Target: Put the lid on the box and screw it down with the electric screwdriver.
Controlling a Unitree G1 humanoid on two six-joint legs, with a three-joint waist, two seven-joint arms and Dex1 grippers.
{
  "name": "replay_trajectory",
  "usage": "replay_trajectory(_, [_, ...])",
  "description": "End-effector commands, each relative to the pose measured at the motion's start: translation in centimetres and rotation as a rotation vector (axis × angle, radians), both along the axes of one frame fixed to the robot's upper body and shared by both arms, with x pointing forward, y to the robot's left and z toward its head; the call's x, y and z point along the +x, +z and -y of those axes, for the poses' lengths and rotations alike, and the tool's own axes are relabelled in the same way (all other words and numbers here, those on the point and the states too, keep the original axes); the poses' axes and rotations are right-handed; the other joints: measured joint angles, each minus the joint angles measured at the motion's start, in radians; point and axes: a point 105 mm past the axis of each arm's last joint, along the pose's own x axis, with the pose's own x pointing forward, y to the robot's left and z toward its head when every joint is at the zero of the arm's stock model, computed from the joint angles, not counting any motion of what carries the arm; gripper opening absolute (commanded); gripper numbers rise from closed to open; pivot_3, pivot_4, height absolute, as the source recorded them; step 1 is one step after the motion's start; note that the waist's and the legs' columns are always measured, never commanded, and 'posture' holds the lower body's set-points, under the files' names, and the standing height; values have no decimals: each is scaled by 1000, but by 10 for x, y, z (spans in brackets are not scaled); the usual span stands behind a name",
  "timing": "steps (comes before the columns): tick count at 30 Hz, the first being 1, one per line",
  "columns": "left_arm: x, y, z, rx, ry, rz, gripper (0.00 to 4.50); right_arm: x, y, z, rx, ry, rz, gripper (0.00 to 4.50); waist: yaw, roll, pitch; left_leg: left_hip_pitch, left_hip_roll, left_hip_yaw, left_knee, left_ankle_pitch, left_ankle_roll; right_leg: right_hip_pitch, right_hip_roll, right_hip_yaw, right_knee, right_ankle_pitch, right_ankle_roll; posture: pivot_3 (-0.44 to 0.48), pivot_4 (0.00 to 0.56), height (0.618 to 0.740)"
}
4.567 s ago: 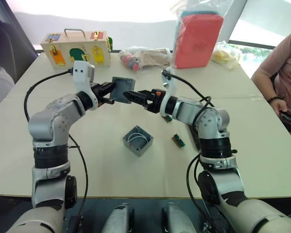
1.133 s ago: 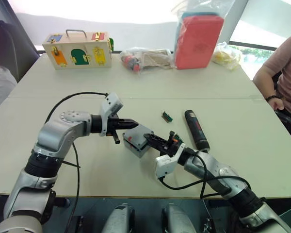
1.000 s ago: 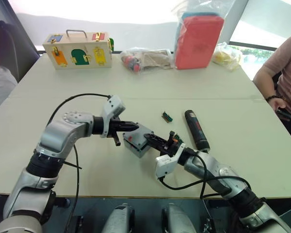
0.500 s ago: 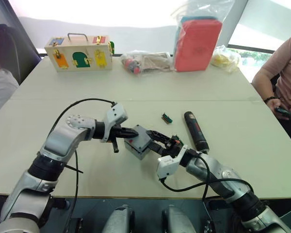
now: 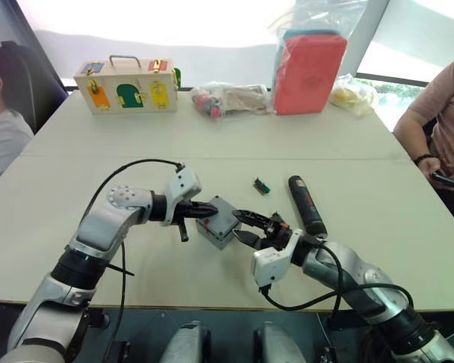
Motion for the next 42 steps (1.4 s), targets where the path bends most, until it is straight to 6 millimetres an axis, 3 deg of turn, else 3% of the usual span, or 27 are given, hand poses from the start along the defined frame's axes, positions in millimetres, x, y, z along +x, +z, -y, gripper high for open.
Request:
replay_trajectory(1, [-8,-40,-4,79,21,-118,0,-3,13,5,29,3,24,2941,1,0,-1,0,0,0,0,0,0,0,0,0,0,0,0,0,150,738])
replay_trajectory(5, [-1,-11,-3,-38,24,-33,0,-6,11,12,84,-15,-22,2941,2,0,-1,0,0,0,0,0,0,0,0,0,0,0,0,0,150,738])
replay_trajectory(6, [1,-4,-4,-62,31,-8,0,-6,12,14,102,-22,-31,2726,2,0,-1,0,0,0,0,0,0,0,0,1,0,0,0,0,150,738])
replay_trajectory(9, [4,22,-8,-131,29,24,0,-4,11,20,149,-55,-79,1891,-2,0,0,-1,0,0,0,0,0,-1,-1,1,0,0,0,0,150,738])
replay_trajectory(13, [-2,60,-7,-245,-16,6,0,-4,7,28,174,-85,-139,158,-3,-1,1,-3,0,0,-1,0,0,-5,0,1,0,0,0,0,150,738])
replay_trajectory(15, [-3,74,-9,-276,-35,-5,0,-3,3,33,196,-107,-206,42,-3,-1,1,-4,0,0,-1,0,0,-5,0,1,0,0,0,0,150,738])
replay_trajectory(18, [13,99,-16,-325,1,15,0,10,-7,45,419,-258,-512,42,-3,-1,2,-4,0,0,-1,0,0,-5,0,1,0,0,0,0,150,738])
replay_trajectory(20, [25,95,-23,-283,49,30,0,12,-1,41,555,-267,-632,42,-4,-1,1,-4,1,-1,-1,0,0,-4,0,1,0,0,0,0,150,738])
replay_trajectory(23, [37,73,-35,-173,109,37,0,11,10,31,690,-250,-782,42,-8,1,2,-3,1,0,-4,0,0,-6,0,2,0,0,0,0,150,738])
replay_trajectory(27, [41,43,-47,-16,120,46,0,-1,0,21,721,-261,-1041,42,-5,0,2,-4,1,0,-8,1,-1,-9,0,2,0,0,0,0,150,738])
replay_trajectory(30, [38,23,-52,54,95,37,0,-9,3,16,741,-236,-1128,42,-3,0,2,-5,0,0,-9,1,-2,-10,-3,2,-1,0,0,0,150,738])
replay_trajectory(36, [33,21,-44,9,69,7,0,-15,10,3,725,-204,-1203,42,-2,0,2,-17,0,0,-5,1,-2,-22,-5,1,1,0,-1,0,150,738])
replay_trajectory(42, [30,16,-39,5,56,1,0,-15,4,-1,695,-215,-1217,42,-4,0,2,-18,0,0,-6,1,-3,-22,-5,1,1,0,-1,0,150,738])
